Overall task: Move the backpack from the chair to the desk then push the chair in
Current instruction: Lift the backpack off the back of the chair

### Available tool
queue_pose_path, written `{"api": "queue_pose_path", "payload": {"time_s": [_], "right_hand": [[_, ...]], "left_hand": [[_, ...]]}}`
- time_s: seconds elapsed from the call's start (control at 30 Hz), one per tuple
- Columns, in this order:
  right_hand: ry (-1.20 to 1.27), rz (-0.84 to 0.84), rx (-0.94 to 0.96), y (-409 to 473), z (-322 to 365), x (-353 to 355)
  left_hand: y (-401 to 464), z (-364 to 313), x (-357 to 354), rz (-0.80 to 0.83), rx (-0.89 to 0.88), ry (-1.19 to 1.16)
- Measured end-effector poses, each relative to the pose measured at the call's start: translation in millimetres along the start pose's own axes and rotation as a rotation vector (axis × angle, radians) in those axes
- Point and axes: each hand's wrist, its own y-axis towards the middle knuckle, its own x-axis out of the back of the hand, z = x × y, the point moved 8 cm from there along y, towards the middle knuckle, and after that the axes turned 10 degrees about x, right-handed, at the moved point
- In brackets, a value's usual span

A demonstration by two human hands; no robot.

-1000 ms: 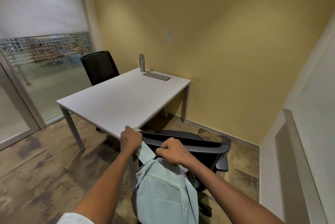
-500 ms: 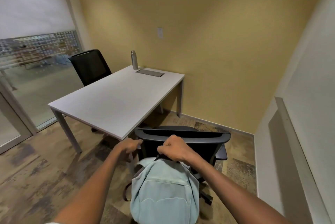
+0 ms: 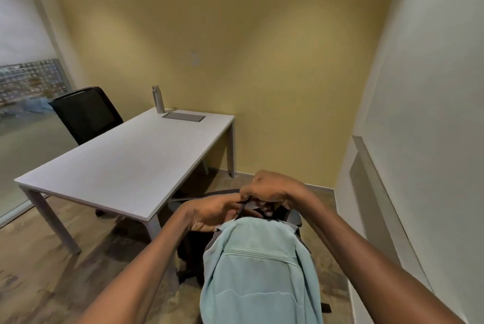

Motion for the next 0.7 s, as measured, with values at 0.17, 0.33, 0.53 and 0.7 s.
{"api": "queue_pose_path", "payload": {"time_s": [0.17, 0.33, 0.53, 0.7], "right_hand": [[0.108, -0.075, -0.118, -22, -26, 49], [0.269, -0.231, -0.208, -48, -51, 100], [0.196, -0.357, -0.211, -70, -66, 153], [0.059, -0.476, -0.140, -94, -92, 199]], "left_hand": [[27, -24, -21, 0.050, -0.060, 0.046], [42, -60, -45, -0.191, -0.341, 0.602], [61, -114, -73, -0.522, -0.604, 0.655], [96, -152, -99, -0.467, -0.684, 0.572]]}}
